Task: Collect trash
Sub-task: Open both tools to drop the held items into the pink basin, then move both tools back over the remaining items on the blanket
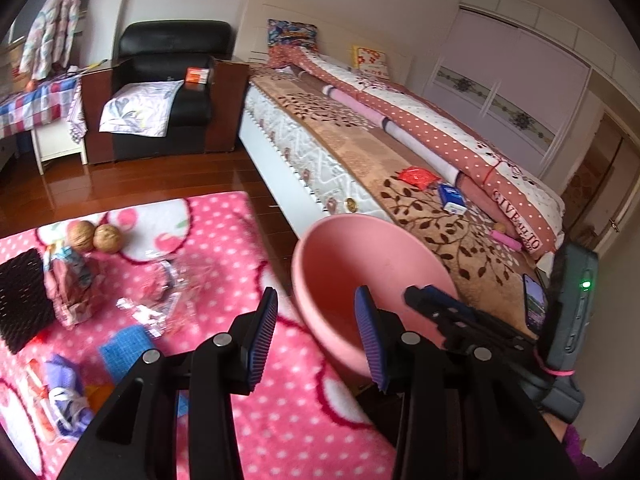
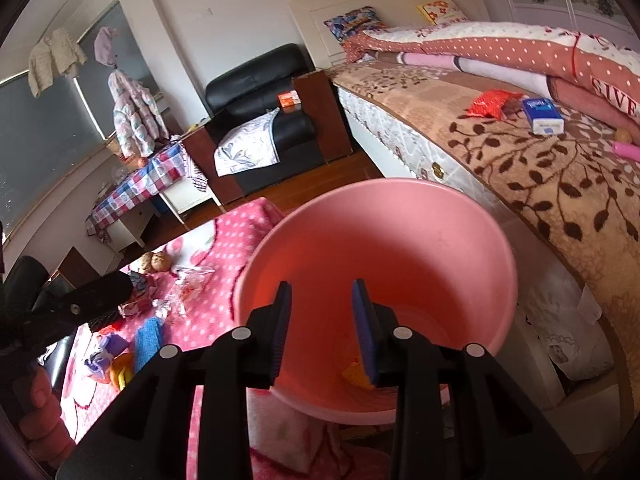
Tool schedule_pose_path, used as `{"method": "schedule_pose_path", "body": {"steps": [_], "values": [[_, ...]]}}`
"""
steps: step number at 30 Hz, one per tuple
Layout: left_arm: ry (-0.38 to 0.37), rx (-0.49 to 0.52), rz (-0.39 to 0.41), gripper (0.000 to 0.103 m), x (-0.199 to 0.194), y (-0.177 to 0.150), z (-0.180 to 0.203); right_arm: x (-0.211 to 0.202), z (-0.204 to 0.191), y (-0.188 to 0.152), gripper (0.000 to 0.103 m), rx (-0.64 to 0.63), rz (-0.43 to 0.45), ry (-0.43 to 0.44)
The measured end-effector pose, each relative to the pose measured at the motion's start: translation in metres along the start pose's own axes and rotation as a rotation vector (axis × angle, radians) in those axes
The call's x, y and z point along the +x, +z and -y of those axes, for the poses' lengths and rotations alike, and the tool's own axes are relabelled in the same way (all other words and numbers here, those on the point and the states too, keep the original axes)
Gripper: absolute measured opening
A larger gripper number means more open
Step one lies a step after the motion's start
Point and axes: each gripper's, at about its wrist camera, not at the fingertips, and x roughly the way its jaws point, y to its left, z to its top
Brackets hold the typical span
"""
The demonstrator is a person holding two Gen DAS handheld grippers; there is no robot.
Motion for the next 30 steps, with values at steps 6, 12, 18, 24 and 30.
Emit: {"method": "schedule_pose_path", "body": {"steps": [6, 12, 18, 24, 30], "values": [[0.064, -0.029, 0.017, 0.040, -0.019, -0.009, -0.025, -0.007, -0.018, -0.004, 0.032, -0.028, 0.025, 0.024], [0.141, -0.046, 0.042, 0.040, -0.044, -0.020, -0.050, -0.010, -0.041, -0.010, 0.032, -0.063, 0.032, 0.070], [0.201, -0.090, 0.057, 0.040, -0.067, -0.033, -0.078, -0.014, -0.064, -0.019, 0.032, -0.102, 0.056, 0.112], [0.264, -0.092, 0.076, 0.040, -0.086, -0.045, -0.098, -0.012, -0.087, -0.026, 0.032, -0.132, 0.043, 0.154], [0.328, -0.081, 0.105, 0.044, -0.107, -0.056, -0.111, -0.011, -0.113, -0.031, 0.032, -0.187, 0.030, 0.192]]}}
